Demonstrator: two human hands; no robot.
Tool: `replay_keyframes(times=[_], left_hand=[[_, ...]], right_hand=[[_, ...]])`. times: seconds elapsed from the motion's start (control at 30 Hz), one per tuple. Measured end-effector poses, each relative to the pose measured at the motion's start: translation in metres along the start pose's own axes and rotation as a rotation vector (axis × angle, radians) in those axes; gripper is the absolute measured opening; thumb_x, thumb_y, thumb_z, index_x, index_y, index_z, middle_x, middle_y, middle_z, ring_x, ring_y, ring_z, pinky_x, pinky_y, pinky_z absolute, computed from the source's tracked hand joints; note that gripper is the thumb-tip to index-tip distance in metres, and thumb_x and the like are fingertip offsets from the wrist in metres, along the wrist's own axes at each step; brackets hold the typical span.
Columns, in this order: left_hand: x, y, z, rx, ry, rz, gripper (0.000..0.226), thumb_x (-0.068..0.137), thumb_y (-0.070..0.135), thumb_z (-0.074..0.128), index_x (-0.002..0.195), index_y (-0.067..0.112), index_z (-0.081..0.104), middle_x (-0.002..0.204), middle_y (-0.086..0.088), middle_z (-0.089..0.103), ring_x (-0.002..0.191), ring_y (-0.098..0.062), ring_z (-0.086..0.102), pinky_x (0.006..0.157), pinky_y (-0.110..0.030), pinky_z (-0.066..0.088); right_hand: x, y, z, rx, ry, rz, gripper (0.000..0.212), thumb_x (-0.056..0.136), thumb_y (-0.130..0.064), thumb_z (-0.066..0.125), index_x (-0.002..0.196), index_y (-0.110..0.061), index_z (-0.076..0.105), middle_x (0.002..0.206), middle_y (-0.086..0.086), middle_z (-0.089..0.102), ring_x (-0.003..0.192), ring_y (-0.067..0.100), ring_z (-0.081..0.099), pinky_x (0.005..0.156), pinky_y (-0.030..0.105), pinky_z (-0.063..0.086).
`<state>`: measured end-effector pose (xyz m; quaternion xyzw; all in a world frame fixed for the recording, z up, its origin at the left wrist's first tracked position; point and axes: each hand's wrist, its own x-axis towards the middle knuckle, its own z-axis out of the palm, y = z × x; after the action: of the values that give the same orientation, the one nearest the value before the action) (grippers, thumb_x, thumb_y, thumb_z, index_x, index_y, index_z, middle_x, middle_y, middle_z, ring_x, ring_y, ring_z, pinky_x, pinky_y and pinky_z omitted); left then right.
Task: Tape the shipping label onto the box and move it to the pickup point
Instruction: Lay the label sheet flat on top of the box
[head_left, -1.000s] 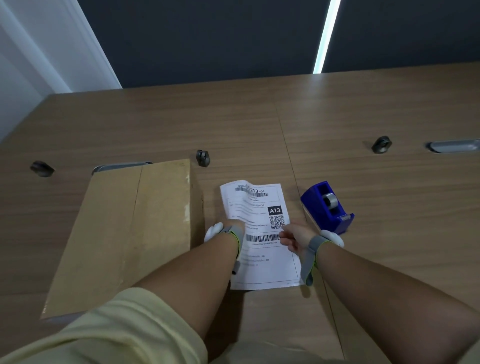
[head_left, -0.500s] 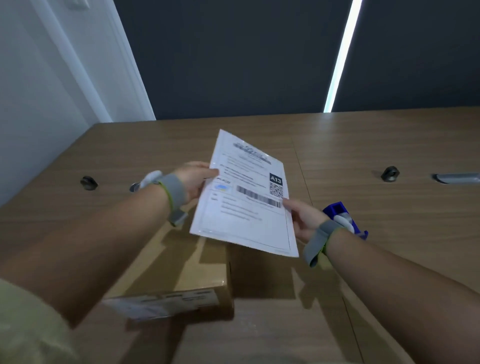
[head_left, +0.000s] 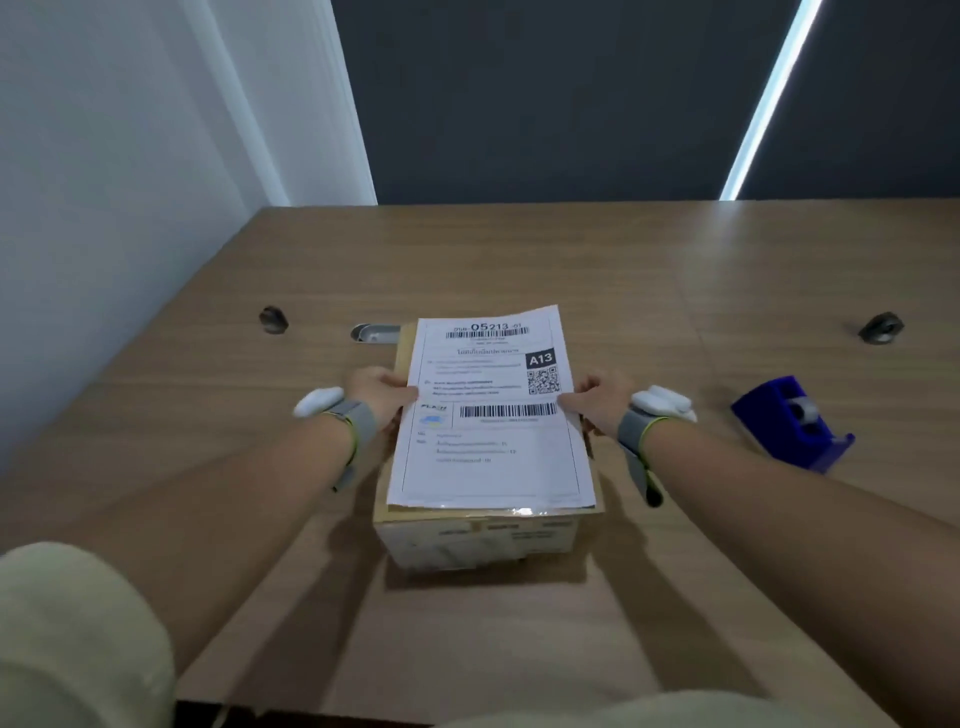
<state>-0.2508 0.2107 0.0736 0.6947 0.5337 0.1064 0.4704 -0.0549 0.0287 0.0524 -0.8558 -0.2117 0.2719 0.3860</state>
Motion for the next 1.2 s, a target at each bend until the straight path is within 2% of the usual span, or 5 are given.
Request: replay_keyframes(times=[0.13, 0.27, 0.43, 0.77, 1.2], left_hand=[[-0.003, -0.019, 0.002, 0.284, 0.182, 0.277, 0.036, 0.079, 0.033, 0.070, 0.109, 0.019, 0.056, 0.115, -0.008, 0.053, 0.101, -0.026, 0.053, 0.089, -0.036, 0.047], [-0.007, -0.051, -0.014, 0.526, -0.192, 0.499, 0.068, 0.087, 0.041, 0.062, 0.147, 0.026, 0.033, 0.159, 0.003, 0.013, 0.145, -0.025, 0.016, 0.117, -0.040, 0.021], [-0.010, -0.063, -0.022, 0.319, -0.437, 0.481, 0.060, 0.098, 0.034, 0.047, 0.151, 0.022, 0.021, 0.161, 0.010, -0.003, 0.148, -0.010, 0.004, 0.110, -0.020, 0.012], [-0.002, -0.068, -0.040, 0.477, -0.524, 0.588, 0.081, 0.088, 0.030, 0.066, 0.152, 0.029, 0.015, 0.159, 0.017, -0.001, 0.143, -0.001, 0.007, 0.115, -0.026, 0.014], [-0.001, -0.072, -0.042, 0.443, -0.536, 0.608, 0.082, 0.089, 0.022, 0.065, 0.152, 0.021, 0.013, 0.160, 0.014, -0.001, 0.144, -0.006, 0.016, 0.114, -0.021, 0.018]], right_hand=[[-0.010, 0.000, 0.001, -0.089, 0.092, -0.080, 0.021, 0.079, -0.025, 0.070, 0.096, -0.020, 0.059, 0.072, -0.006, 0.056, 0.074, 0.017, 0.052, 0.064, 0.023, 0.039], [-0.025, 0.009, 0.007, -0.275, 0.093, -0.201, 0.038, 0.083, -0.028, 0.064, 0.120, -0.021, 0.060, 0.110, 0.000, 0.060, 0.096, 0.019, 0.058, 0.081, 0.023, 0.041], [-0.039, 0.025, 0.006, -0.291, -0.004, -0.261, 0.050, 0.087, -0.030, 0.061, 0.134, -0.016, 0.052, 0.148, -0.004, 0.038, 0.131, 0.018, 0.044, 0.111, 0.031, 0.031], [-0.040, 0.025, -0.007, -0.430, -0.120, -0.262, 0.072, 0.087, -0.033, 0.063, 0.149, -0.023, 0.028, 0.158, -0.015, 0.018, 0.143, 0.011, 0.025, 0.110, 0.022, 0.019], [-0.052, 0.021, -0.004, -0.320, -0.116, -0.316, 0.062, 0.089, -0.024, 0.062, 0.145, -0.020, 0.035, 0.155, -0.016, 0.024, 0.124, 0.013, 0.043, 0.096, 0.021, 0.032]])
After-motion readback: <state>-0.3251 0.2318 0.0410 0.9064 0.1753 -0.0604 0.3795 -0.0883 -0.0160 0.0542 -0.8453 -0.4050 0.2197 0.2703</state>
